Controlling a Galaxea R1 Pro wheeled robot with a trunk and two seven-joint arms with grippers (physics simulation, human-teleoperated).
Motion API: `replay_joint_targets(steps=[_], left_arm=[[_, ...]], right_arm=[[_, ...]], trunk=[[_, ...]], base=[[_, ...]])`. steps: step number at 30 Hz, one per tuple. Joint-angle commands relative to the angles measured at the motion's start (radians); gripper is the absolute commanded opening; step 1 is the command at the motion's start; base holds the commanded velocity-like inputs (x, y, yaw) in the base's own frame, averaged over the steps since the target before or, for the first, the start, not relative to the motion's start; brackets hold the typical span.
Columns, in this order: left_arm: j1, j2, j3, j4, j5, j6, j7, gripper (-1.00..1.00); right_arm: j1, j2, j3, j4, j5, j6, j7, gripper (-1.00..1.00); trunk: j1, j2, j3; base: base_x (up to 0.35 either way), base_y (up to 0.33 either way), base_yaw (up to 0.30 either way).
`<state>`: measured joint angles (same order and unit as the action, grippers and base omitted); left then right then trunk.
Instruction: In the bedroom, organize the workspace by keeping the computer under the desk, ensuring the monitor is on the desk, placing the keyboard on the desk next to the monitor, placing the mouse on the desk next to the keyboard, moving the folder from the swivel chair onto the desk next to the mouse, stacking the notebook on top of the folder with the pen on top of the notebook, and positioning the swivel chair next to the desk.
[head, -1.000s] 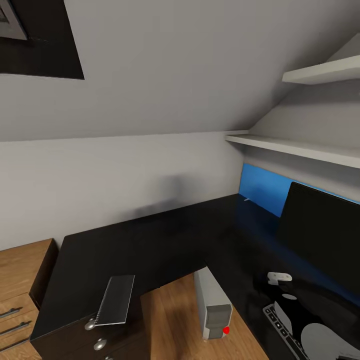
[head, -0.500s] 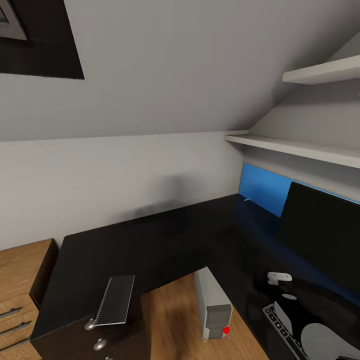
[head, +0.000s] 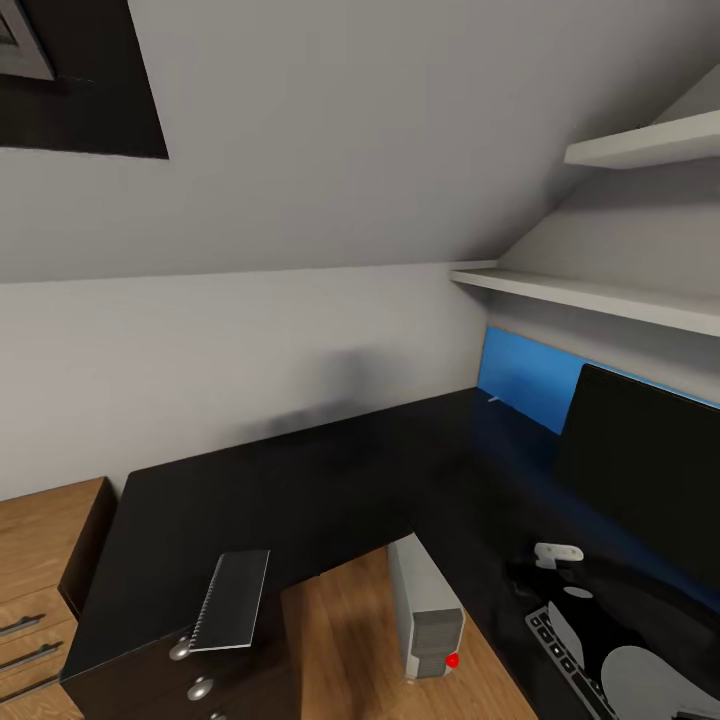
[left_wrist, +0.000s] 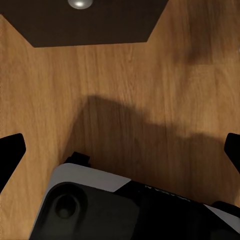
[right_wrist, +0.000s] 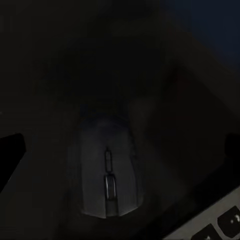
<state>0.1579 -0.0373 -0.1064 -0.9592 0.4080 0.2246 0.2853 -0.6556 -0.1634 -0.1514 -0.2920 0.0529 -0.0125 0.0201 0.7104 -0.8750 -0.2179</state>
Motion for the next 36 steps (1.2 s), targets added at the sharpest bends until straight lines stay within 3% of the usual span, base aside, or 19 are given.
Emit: replay_joint_targets(steps=[1,4,7,8,11,12,13,15,18,25,30,33,36], left_arm=[[0.000,0.000,-0.001,-0.003,0.009,0.003,0.009,1.00],[0.000,0.000,-0.001,-0.003,0.009,0.004,0.010,1.00],[0.000,0.000,-0.001,-0.003,0.009,0.004,0.011,1.00],[0.000,0.000,0.001,-0.003,0.009,0.004,0.011,1.00],[0.000,0.000,0.002,-0.002,0.009,0.004,0.012,1.00],[0.000,0.000,0.002,-0.001,0.010,0.004,0.012,1.00],[0.000,0.000,0.003,0.000,0.010,0.004,0.012,1.00],[0.000,0.000,0.002,0.015,0.009,0.004,0.012,1.00],[0.000,0.001,0.001,0.042,0.006,0.004,0.013,1.00],[0.000,0.004,0.001,0.056,0.005,0.003,0.015,1.00],[0.000,0.017,0.002,0.053,0.006,0.002,0.014,1.00],[0.000,0.020,0.002,0.053,0.006,0.002,0.014,1.00],[0.000,0.023,0.002,0.053,0.006,0.002,0.014,1.00]], right_arm=[[0.000,0.001,-0.006,-0.004,0.005,-0.001,0.006,1.00],[0.000,0.005,-0.004,-0.021,0.004,0.001,0.007,1.00],[0.000,0.031,-0.005,-0.076,0.004,0.050,0.008,1.00],[0.001,0.072,-0.007,-0.151,0.004,0.174,0.008,1.00],[0.001,0.112,-0.008,-0.211,0.002,0.277,0.008,1.00],[0.002,0.135,-0.009,-0.237,0.000,0.315,0.008,1.00],[0.002,0.148,-0.008,-0.248,0.000,0.330,0.007,1.00],[0.005,0.205,-0.008,-0.286,0.002,0.366,0.002,1.00],[0.007,0.260,-0.006,-0.307,0.006,0.383,-0.018,1.00],[0.027,0.334,0.002,-0.310,0.004,0.383,-0.113,1.00],[0.065,0.338,0.025,-0.286,0.001,0.369,-0.132,1.00],[0.078,0.338,0.028,-0.203,0.001,0.278,-0.134,1.00],[0.083,0.338,0.030,-0.071,0.003,0.104,-0.140,1.00]], trunk=[[0.000,-0.001,-0.001],[0.000,-0.001,-0.001],[0.000,-0.001,-0.001],[0.000,-0.001,-0.001],[0.000,-0.001,-0.001],[0.000,-0.001,-0.001],[0.000,-0.001,-0.001],[0.000,-0.001,-0.001],[0.000,-0.001,-0.001],[0.000,-0.001,-0.001],[0.000,-0.001,-0.001],[0.000,-0.001,-0.001],[0.000,-0.001,-0.001]], base=[[0.000,0.000,0.000],[0.000,0.000,0.000],[0.000,0.000,0.000],[0.000,0.000,0.000],[0.000,0.000,0.000],[0.000,0.000,0.000],[0.000,0.000,0.014],[0.000,0.000,0.120],[0.000,0.000,0.211],[0.000,0.000,0.270],[0.000,0.000,0.279],[0.000,0.000,0.280],[0.000,0.000,0.280]])
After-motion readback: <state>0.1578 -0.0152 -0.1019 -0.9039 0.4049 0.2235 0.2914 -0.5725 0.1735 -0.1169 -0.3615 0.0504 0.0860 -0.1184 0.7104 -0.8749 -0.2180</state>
